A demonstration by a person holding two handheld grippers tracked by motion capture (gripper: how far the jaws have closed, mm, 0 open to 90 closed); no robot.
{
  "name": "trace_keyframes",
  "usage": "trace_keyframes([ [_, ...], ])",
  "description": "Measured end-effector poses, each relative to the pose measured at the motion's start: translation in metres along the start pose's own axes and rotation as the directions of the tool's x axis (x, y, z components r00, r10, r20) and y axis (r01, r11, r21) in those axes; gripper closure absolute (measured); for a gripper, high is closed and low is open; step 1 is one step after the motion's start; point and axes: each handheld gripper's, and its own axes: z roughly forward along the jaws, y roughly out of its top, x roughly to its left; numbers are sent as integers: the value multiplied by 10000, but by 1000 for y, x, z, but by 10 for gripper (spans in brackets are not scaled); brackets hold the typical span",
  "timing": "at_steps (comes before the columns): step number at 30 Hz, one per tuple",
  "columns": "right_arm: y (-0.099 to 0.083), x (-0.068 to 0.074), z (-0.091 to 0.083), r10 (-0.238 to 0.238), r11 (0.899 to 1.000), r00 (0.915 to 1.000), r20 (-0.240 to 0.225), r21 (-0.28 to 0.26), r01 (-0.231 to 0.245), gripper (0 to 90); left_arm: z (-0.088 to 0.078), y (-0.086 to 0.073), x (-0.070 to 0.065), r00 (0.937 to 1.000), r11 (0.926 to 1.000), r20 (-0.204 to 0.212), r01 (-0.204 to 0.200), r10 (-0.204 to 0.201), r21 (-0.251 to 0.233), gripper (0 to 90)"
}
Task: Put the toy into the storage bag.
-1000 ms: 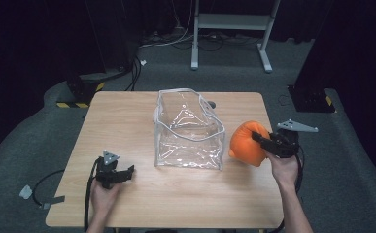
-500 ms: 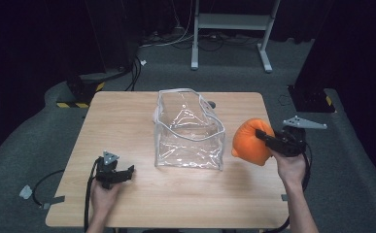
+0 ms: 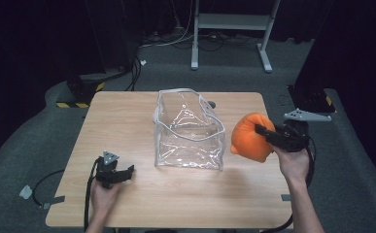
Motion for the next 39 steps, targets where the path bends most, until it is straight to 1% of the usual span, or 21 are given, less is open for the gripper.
trace_keyframes([
  [2, 3, 0, -2, -19, 10000, 10000, 37, -49, 19, 658, 0, 0, 0, 10000, 10000, 2, 1, -1, -1, 174],
  [6, 8, 0, -5, 50, 9998, 10000, -84, -198, -51, 659, 0, 0, 0, 10000, 10000, 5, 11, -11, -7, 174],
  [11, 15, 4, -6, -141, 9998, 9999, -52, -152, 140, 659, 0, 0, 0, 10000, 10000, 8, 7, -7, -4, 174],
  [17, 27, 6, -12, -160, 9991, 9998, -76, -402, 157, 659, 0, 0, 0, 10000, 10000, 3, 35, -35, -22, 174],
  [24, 38, 14, -18, -582, 9974, 9983, -1, -434, 581, 658, 0, 0, 0, 10000, 10000, 6, 31, -31, -26, 174],
  [30, 50, 17, -15, -850, 9958, 9963, -158, -360, 843, 658, 0, 0, 0, 10000, 10000, 6, 20, -20, -31, 176],
  [31, 52, 19, -14, -878, 9956, 9960, -175, -351, 871, 658, 0, 0, -1, 10000, 9999, 11, 71, -71, -73, 177],
  [36, 58, 24, -11, -938, 9949, 9950, -349, -414, 923, 657, 0, 0, -1, 10000, 9999, 13, 75, -74, -78, 177],
  [39, 61, 27, -11, -937, 9946, 9950, -357, -492, 919, 653, 0, 0, -1, 10000, 9999, 13, 72, -72, -75, 177],
])
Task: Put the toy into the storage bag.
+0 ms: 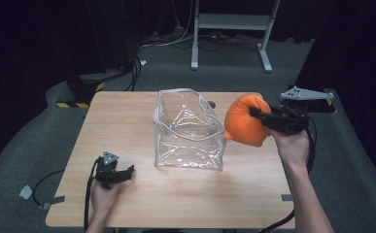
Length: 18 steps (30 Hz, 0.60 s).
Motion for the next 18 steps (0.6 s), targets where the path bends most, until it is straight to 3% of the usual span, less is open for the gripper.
trace_keyframes([
  [10, 18, 11, 9, -140, 9997, 9991, -389, -194, 133, 649, 0, 0, 0, 10000, 10000, 16, -4, 4, -4, 177],
  [18, 25, 24, 19, -535, 9980, 9972, -529, -357, 517, 649, 0, 0, 0, 10000, 10000, 12, -6, 6, -3, 177],
])
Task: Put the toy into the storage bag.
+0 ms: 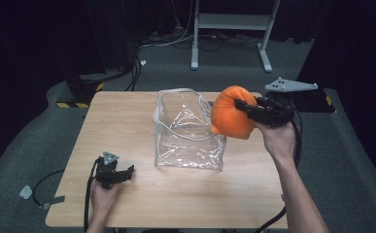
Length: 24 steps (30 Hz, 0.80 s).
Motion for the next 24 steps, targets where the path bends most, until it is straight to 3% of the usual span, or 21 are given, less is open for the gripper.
trace_keyframes([
  [16, 22, 22, 25, -343, 9993, 9975, -612, 109, 350, 648, 0, 0, 0, 10000, 10000, 7, -2, 2, -2, 177],
  [24, 29, 33, 47, -374, 9990, 9958, -832, 230, 395, 648, 0, 0, 0, 10000, 10000, 6, -2, 2, 2, 177],
])
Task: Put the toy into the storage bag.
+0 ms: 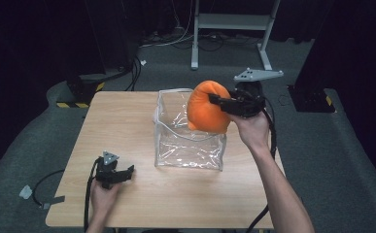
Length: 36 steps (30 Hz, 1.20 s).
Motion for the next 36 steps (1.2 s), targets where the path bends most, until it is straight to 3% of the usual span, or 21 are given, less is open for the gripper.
trace_keyframes([
  [20, 7, 12, 43, 4, 9996, 9999, -120, 289, -1, 646, 0, 0, 0, 10000, 10000, 0, -6, 6, 9, 177],
  [29, 4, 15, 62, 93, 9992, 9999, 57, 395, -96, 646, 0, 0, 0, 10000, 10000, 2, -8, 8, 7, 176],
  [36, -3, 18, 73, -136, 9982, 9993, 353, 587, 115, 645, 0, 0, 0, 10000, 10000, 4, -8, 8, 6, 175],
])
